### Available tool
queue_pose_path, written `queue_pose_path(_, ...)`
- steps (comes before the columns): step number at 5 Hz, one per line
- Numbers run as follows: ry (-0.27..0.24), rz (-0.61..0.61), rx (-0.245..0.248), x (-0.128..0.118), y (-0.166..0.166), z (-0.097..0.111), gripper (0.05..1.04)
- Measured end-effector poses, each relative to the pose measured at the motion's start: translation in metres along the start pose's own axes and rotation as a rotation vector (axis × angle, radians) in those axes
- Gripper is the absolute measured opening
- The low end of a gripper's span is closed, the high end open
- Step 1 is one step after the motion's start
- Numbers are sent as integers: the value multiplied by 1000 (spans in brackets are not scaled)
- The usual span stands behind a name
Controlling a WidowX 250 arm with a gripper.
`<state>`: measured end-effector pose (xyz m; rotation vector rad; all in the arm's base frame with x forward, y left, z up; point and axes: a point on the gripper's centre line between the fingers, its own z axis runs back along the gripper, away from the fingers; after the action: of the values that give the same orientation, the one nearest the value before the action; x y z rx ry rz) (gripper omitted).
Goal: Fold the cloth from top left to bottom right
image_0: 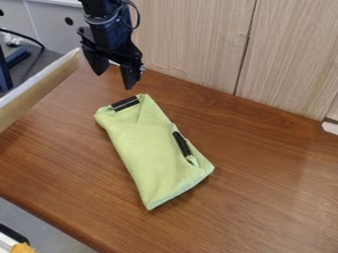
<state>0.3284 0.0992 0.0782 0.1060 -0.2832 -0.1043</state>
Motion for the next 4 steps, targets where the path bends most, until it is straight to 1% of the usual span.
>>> queue_pose_path(1,32,2,-11,-4,-2,-10,1000)
queue_pose_path(2,70,-8,10,0,7,-22,1000)
queue_pose_path(3,91,-8,23,8,13,-33,1000)
queue_pose_path(4,107,-78,-16,15,12,-46,999)
